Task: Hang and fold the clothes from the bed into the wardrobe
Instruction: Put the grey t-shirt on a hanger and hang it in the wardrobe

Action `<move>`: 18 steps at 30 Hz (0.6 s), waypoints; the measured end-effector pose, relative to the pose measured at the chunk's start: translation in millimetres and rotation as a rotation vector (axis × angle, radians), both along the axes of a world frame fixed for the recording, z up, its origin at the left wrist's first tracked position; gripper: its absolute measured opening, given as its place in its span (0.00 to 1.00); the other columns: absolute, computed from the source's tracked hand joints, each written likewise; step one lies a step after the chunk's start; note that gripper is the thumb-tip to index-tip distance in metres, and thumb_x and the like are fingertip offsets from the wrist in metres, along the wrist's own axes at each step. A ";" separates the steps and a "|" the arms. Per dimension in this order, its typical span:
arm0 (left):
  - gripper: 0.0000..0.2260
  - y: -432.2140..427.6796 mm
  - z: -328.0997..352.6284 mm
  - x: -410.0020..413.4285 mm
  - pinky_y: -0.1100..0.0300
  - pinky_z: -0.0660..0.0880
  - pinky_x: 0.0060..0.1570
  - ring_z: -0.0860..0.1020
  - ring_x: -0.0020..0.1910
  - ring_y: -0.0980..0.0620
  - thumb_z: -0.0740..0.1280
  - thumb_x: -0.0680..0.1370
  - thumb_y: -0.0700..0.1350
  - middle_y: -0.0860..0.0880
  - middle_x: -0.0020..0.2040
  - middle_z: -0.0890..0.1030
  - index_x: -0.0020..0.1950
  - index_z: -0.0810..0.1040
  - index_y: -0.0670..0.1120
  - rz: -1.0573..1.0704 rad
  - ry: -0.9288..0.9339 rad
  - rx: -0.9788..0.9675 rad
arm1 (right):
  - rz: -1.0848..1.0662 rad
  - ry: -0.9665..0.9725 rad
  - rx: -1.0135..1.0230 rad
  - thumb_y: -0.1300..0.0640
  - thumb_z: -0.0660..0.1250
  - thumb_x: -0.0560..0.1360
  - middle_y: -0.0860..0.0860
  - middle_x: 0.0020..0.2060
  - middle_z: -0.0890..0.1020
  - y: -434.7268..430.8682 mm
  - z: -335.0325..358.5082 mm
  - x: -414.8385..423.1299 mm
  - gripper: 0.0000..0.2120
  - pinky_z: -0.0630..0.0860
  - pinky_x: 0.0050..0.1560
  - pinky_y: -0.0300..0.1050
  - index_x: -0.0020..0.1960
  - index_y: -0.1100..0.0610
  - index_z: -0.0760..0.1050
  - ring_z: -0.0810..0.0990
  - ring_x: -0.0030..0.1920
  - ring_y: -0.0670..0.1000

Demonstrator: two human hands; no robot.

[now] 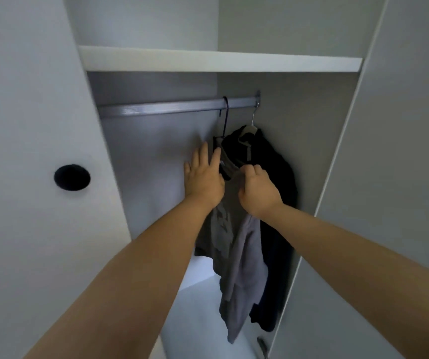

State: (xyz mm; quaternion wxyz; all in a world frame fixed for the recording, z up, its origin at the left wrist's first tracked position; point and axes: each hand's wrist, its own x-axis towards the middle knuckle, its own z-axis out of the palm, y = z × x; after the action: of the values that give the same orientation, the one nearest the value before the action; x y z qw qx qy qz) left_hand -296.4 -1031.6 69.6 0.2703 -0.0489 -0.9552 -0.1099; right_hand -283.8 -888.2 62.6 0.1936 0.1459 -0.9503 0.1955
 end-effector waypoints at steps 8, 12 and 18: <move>0.29 -5.0 -20.8 68.1 0.42 0.51 0.73 0.47 0.77 0.43 0.59 0.80 0.46 0.45 0.79 0.48 0.78 0.51 0.50 -0.163 -0.053 -0.045 | -0.272 0.062 0.192 0.59 0.61 0.75 0.57 0.64 0.70 -4.2 -5.7 75.2 0.23 0.68 0.60 0.50 0.69 0.60 0.64 0.68 0.63 0.58; 0.29 11.7 -28.5 102.2 0.43 0.51 0.73 0.47 0.77 0.44 0.58 0.80 0.50 0.45 0.79 0.48 0.78 0.49 0.50 -0.276 -0.065 -0.114 | -0.411 0.064 0.188 0.59 0.62 0.73 0.57 0.66 0.69 14.2 -18.7 130.3 0.26 0.63 0.68 0.52 0.70 0.60 0.64 0.65 0.67 0.59; 0.29 61.5 -58.2 162.1 0.43 0.47 0.73 0.43 0.77 0.44 0.54 0.81 0.55 0.45 0.79 0.44 0.78 0.46 0.51 -0.592 -0.096 -0.249 | -0.658 -0.050 0.299 0.57 0.59 0.76 0.58 0.74 0.58 66.9 -46.3 225.6 0.27 0.51 0.75 0.54 0.73 0.60 0.58 0.53 0.75 0.57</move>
State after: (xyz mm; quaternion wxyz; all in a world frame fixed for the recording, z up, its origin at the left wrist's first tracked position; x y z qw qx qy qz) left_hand -134.3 -970.1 11.4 0.1731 -0.3522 -0.9172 -0.0682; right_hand -58.2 -821.3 16.2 0.1993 -0.1460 -0.9689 -0.0151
